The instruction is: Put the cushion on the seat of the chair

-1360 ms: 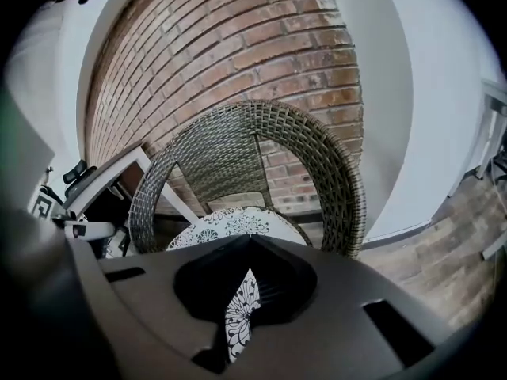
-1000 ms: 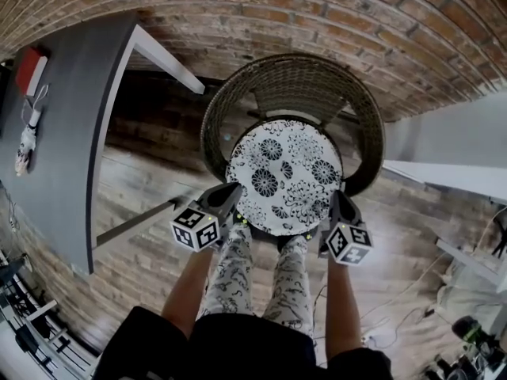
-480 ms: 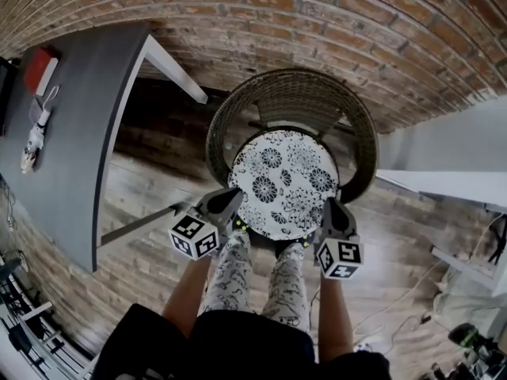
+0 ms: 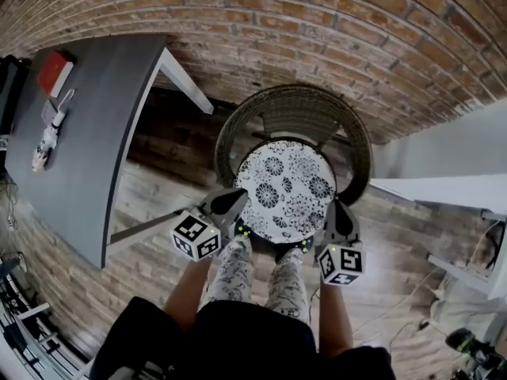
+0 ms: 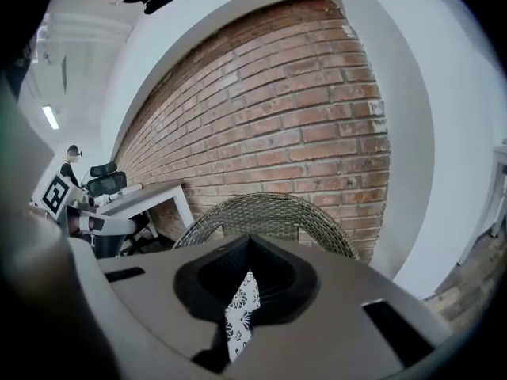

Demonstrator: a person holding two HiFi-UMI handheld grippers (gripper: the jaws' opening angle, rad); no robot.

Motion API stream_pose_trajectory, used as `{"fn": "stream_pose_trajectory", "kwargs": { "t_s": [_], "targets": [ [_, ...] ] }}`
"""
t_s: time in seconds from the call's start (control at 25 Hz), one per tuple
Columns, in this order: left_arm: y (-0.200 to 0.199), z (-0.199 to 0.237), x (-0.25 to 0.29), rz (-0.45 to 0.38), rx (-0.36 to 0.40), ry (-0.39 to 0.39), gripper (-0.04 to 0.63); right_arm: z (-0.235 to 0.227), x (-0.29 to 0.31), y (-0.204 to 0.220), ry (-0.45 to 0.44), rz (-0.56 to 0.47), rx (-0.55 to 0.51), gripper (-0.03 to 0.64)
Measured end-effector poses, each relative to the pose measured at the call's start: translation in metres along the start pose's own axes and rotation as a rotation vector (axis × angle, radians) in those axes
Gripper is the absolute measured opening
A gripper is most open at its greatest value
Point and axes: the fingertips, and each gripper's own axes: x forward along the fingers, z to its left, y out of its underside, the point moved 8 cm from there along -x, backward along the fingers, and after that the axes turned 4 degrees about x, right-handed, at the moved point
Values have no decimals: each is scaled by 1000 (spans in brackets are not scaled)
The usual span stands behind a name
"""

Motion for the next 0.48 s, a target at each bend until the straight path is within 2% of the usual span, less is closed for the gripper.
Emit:
{"fn": "stream_pose_trajectory", "kwargs": {
  "t_s": [0.24,0.48],
  "targets": [
    [-24,-13,-10,-15,28,45,6,13,-11,-31,-19,-43,-17,0],
    [-50,-22,-20,-42,54,48,6,28,-23,-58,-50,-73,-43,0]
  ]
}}
